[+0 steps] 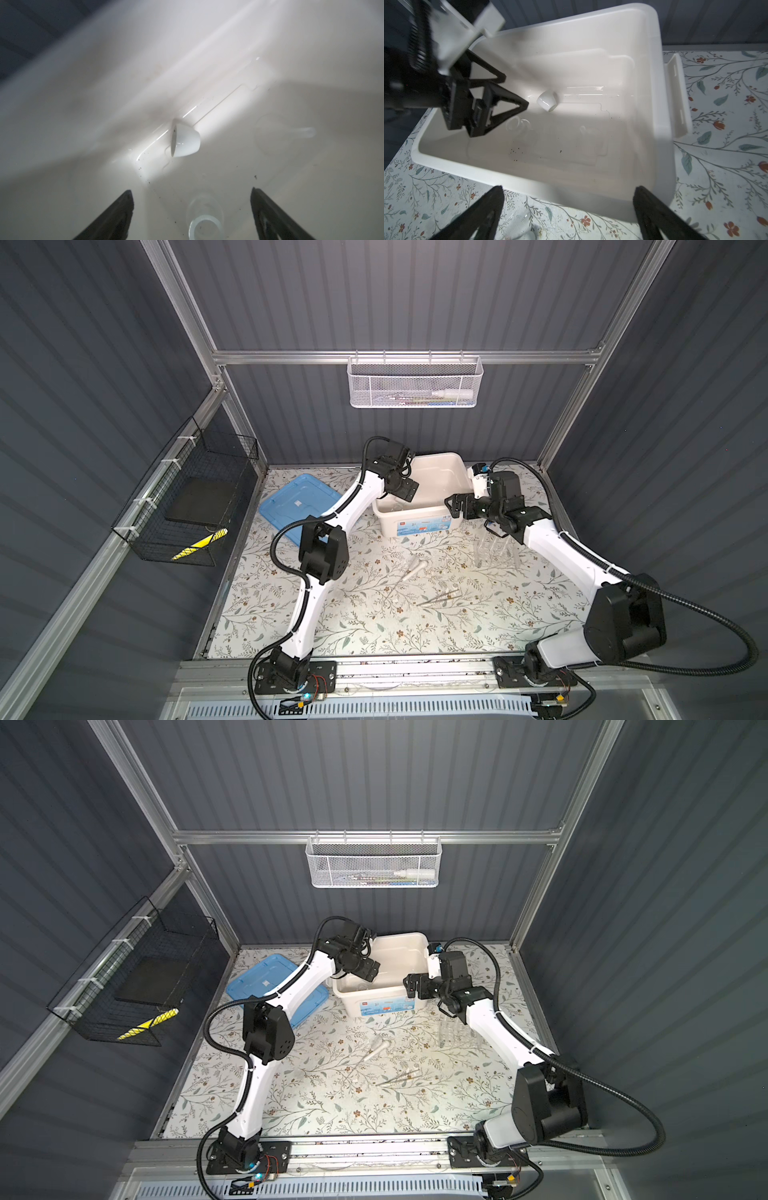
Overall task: Organize the chemistry lab equipment
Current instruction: 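Lower the funnel into the bin and open the left gripper, then move the left gripper down to the white pestle while right withdraws from the bin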
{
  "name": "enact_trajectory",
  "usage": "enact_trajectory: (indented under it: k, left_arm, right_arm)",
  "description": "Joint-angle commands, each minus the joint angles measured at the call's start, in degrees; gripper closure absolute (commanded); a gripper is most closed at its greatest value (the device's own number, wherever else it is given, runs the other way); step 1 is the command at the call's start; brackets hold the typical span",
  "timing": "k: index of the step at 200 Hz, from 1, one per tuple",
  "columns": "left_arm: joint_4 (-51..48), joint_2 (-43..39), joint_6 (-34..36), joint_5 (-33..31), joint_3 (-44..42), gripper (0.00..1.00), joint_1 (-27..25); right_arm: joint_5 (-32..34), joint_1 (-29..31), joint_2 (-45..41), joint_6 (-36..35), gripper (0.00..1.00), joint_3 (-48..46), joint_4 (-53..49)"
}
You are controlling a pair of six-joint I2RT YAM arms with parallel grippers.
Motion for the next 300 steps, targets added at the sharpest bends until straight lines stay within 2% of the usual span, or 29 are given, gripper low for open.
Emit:
enact_trajectory:
  k: [1,17,39,87,125,149,174,192,229,259,300]
  left_arm:
    - [2.9,-6.3,1.6,-0.8,-1.2,0.06,-1.5]
    - [4.6,-10.1,2.5,-2.1,-4.1,0.01,-2.9]
    - [7.8,-15.9,3.8,-4.2,-10.7,0.00,-5.2]
    - [18.9,-32.1,4.2,-4.1,-34.0,0.00,-8.1]
    - [23.3,-43.0,2.6,-3.0,-48.9,0.01,-10.0]
    - [25.1,-47.6,1.8,-1.5,-58.3,0.05,-11.4]
    - [25.2,-48.5,-0.2,1.4,-64.5,0.10,-12.5]
    - [24.7,-47.4,-0.3,0.6,-66.9,0.14,-15.1]
    - [24.5,-43.0,-2.3,1.1,-68.6,0.27,-18.9]
    - [26.1,-39.5,-3.6,3.5,-69.9,0.38,-20.0]
    - [27.2,-35.5,-4.8,2.6,-70.4,0.47,-20.1]
  right_arm:
    - [0.7,-0.2,-1.8,0.1,0.01,-1.6,0.2]
    - [1.3,-0.3,-3.2,-0.1,0.01,-2.8,0.6]
    - [2.5,-0.3,-5.1,-0.8,0.01,-4.2,0.6]
    - [3.9,-1.8,-9.9,-2.1,0.01,-7.5,1.6]
    - [3.8,-2.7,-13.2,-2.8,0.01,-9.7,2.7]
    - [4.0,-3.1,-14.4,-2.5,0.01,-10.9,3.1]
    - [4.2,-3.5,-14.7,-2.5,0.01,-11.1,3.0]
    - [4.2,-3.8,-14.7,-2.3,0.01,-11.1,2.9]
    - [4.1,-3.9,-14.5,-1.3,0.01,-11.1,2.8]
    - [3.9,-3.9,-14.5,-0.9,0.01,-11.1,2.4]
    - [3.7,-3.9,-14.7,-0.6,0.01,-11.2,2.2]
